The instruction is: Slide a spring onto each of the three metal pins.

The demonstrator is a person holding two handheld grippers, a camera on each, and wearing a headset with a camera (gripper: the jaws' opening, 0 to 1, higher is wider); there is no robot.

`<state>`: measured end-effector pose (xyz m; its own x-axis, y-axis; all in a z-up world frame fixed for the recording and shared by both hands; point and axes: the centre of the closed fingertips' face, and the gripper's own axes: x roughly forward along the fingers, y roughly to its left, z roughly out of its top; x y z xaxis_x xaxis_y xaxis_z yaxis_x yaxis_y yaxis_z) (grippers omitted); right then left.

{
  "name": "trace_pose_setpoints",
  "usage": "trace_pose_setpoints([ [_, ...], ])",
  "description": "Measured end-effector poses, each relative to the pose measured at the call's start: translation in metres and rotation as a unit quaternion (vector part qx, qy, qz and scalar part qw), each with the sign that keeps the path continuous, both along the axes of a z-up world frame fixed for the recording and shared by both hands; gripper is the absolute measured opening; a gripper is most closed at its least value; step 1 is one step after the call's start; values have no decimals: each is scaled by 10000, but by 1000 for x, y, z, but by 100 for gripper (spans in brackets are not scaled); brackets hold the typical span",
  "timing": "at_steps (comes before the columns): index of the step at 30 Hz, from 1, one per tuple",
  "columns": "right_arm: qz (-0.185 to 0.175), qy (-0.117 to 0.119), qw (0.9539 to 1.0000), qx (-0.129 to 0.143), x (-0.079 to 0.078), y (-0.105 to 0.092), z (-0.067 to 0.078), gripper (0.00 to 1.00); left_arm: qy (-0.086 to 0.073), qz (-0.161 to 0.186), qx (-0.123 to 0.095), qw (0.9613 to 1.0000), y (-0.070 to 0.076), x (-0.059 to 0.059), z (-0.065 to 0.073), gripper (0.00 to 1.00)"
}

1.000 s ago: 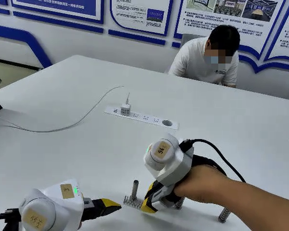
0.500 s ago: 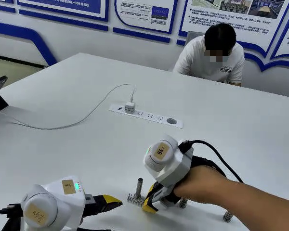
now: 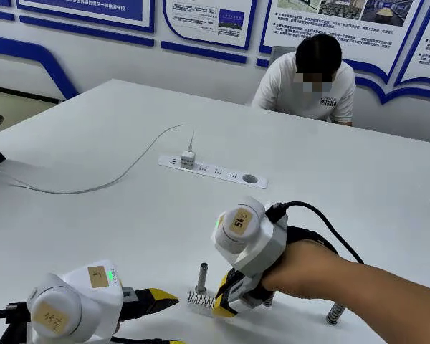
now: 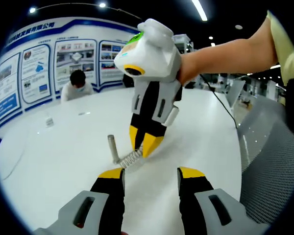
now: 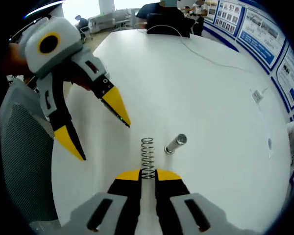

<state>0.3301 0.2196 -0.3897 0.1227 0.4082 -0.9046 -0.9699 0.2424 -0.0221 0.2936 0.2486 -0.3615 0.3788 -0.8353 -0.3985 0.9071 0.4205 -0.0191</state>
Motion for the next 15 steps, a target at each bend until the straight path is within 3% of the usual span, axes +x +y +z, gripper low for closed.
trace_pose_setpoints([
  [6, 311, 34, 9995, -39, -18, -6, 13, 12, -45, -75, -2, 10000, -4, 0, 2, 43],
  [15, 645, 55, 9978, -136, -37, -14, 20, 12, -115, -253, -19, 9996, -15, -4, 8, 41],
])
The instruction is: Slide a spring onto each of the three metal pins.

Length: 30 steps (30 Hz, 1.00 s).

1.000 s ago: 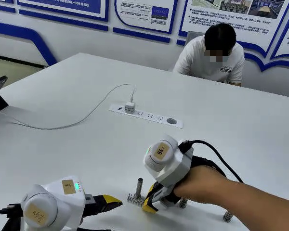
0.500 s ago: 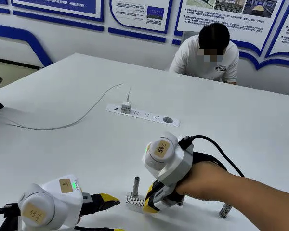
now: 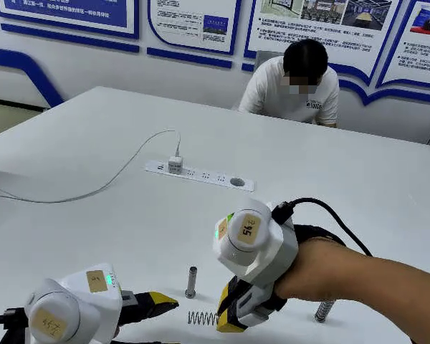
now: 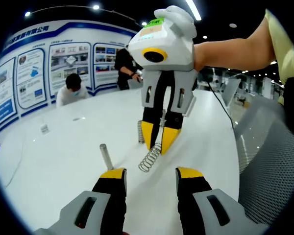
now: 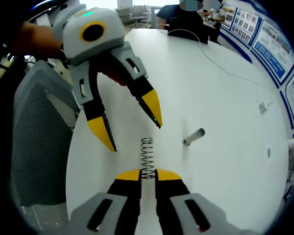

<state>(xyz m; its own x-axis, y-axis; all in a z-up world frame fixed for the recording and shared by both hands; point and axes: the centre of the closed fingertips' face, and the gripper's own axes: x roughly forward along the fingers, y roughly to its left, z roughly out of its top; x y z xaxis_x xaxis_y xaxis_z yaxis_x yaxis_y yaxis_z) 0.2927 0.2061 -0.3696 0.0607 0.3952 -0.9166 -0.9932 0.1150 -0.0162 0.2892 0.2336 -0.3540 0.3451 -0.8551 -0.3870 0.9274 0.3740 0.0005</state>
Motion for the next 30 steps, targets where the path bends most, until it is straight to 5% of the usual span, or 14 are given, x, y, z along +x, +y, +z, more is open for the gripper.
trace_pose_setpoints([
  [30, 617, 38, 9981, -4, -29, -1, 15, 12, -377, -649, 108, 9971, -20, -20, 4, 13],
])
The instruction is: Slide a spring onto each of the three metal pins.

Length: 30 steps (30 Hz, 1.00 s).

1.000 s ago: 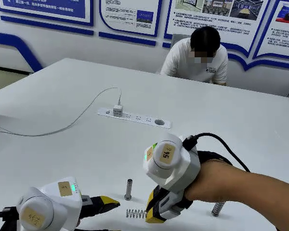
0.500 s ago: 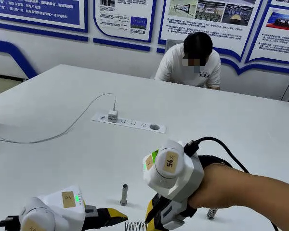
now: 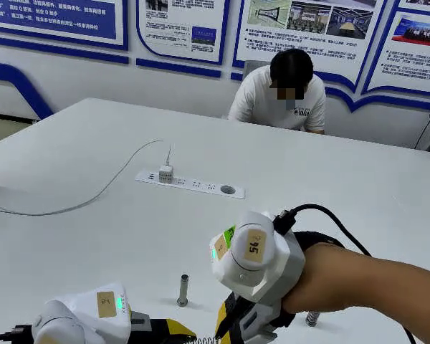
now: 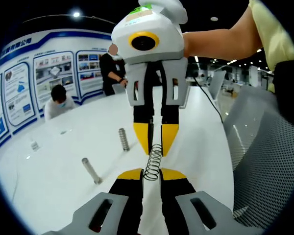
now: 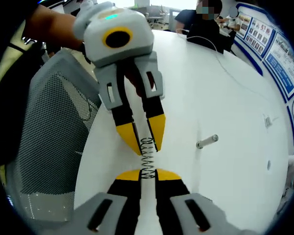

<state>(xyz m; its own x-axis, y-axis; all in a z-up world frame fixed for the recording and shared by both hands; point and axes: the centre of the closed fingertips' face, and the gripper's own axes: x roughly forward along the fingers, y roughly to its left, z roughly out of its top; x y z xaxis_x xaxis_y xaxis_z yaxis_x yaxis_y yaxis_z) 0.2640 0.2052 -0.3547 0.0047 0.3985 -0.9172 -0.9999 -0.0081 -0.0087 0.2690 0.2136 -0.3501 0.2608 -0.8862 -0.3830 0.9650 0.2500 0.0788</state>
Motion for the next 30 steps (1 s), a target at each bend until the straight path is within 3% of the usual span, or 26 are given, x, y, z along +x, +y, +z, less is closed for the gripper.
trace_pose_setpoints([
  [10, 92, -159, 9998, 67, -1, 6, 18, 12, -21, 9, 14, 10000, 1, 0, 0, 12],
  [19, 249, -329, 9989, 243, -3, 23, 37, 12, -44, -30, 18, 10000, -2, -1, 1, 11],
  [30, 410, -424, 9978, 292, -6, 36, 44, 12, -58, -44, -52, 10000, -6, -1, 5, 11],
])
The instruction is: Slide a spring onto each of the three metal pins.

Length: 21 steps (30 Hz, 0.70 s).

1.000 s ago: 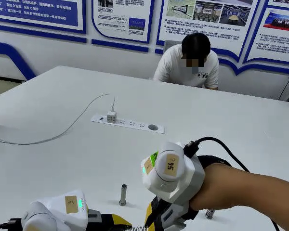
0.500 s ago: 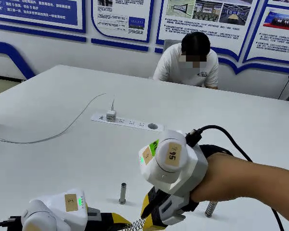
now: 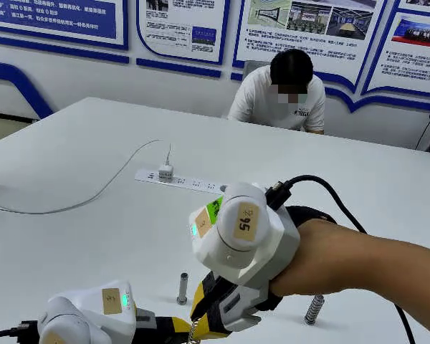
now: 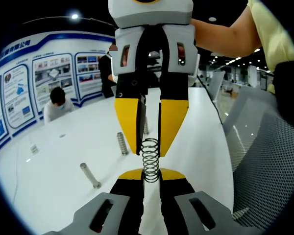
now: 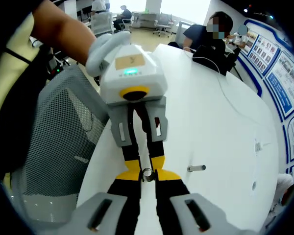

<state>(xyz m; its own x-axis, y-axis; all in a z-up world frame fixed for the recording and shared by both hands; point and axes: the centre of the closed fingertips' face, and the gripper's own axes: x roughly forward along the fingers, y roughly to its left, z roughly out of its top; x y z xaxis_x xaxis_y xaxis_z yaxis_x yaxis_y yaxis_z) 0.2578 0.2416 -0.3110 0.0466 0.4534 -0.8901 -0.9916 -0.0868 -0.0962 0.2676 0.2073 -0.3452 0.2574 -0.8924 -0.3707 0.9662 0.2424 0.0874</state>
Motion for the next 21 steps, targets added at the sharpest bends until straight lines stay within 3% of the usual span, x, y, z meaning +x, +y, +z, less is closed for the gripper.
trace_pose_setpoints([
  [21, -47, 136, 9998, -160, 0, 0, -11, 14, 7, 26, -115, 9999, 0, 0, 3, 11],
])
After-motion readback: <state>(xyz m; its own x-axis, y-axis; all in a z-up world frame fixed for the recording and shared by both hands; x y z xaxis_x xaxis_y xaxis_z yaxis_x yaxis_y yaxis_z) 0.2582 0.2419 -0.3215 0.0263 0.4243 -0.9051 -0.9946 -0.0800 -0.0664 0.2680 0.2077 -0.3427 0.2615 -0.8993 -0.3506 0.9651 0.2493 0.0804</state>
